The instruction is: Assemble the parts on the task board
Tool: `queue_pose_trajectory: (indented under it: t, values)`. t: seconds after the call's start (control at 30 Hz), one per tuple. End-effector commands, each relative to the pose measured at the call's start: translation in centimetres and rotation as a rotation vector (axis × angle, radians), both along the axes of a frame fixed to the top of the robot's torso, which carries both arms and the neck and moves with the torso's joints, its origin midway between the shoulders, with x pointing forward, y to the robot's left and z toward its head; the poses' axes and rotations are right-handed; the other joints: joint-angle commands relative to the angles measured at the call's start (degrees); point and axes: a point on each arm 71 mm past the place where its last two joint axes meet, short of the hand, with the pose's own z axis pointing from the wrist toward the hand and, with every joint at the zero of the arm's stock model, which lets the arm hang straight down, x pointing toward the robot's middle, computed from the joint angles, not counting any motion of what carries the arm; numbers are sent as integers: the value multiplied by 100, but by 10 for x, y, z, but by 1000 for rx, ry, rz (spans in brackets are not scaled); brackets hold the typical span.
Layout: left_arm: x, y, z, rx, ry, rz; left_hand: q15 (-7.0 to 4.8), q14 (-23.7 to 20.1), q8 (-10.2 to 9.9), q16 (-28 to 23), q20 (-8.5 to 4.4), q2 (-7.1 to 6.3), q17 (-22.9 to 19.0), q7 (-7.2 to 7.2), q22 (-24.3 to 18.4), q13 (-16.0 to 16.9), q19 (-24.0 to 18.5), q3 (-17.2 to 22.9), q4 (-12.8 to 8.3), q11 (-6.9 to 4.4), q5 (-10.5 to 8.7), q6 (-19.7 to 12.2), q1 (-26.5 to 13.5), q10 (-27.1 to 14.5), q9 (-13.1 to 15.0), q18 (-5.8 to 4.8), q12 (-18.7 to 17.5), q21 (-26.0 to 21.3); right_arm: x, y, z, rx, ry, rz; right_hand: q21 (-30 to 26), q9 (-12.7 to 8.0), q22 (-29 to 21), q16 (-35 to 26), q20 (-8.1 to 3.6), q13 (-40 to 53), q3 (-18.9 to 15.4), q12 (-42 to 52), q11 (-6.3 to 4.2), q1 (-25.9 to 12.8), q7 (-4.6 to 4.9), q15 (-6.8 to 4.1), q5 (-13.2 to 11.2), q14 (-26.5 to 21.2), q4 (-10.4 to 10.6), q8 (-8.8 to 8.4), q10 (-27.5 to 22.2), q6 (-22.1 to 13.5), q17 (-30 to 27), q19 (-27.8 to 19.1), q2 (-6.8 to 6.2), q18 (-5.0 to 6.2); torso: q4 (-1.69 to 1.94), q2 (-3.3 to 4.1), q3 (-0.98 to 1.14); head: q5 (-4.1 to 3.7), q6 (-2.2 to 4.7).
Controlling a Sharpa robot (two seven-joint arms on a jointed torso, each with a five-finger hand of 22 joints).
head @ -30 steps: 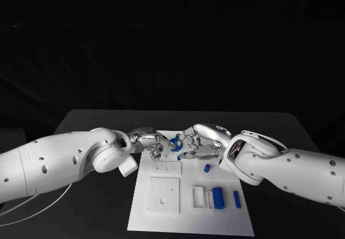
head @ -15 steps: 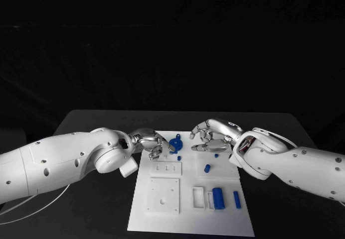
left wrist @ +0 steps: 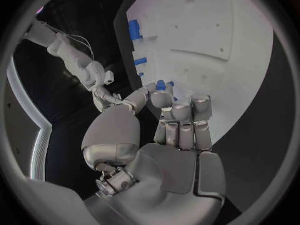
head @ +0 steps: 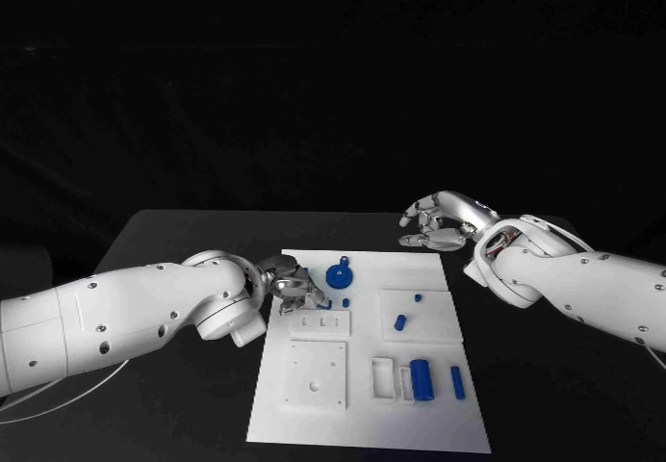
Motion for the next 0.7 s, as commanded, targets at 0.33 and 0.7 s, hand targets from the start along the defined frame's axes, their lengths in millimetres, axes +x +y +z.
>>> queue_pose_trajectory:
  t: [0.33, 0.7]
  values:
    - [-1, -9, 0, 233, -111, -53, -272, 309, 425, 166, -698, 43, 65, -507, 67, -96, 119, 110, -29, -140, 238, 924, -243, 111, 556, 24, 173, 144, 8, -3, 7, 19, -8, -19, -40, -4, 9, -36, -17, -13, 28, 3, 7, -38, 40, 0, 67, -4, 41, -25, -28, 17, 5, 38, -38, 199, 4, 1, 9, 31, -73]
    - [0, -21, -1, 278, -147, -95, -298, 351, 533, 247, -710, 149, 85, -548, 93, -132, 157, 138, -90, -178, 408, 953, -407, 107, 689, 39, 330, 193, 8, 0, 9, 21, -9, -14, -44, -3, 14, -40, -16, -16, 36, 1, 6, -34, 38, -1, 117, -3, 46, -25, -29, 21, 7, 38, -44, 199, -1, 15, -5, 28, -109]
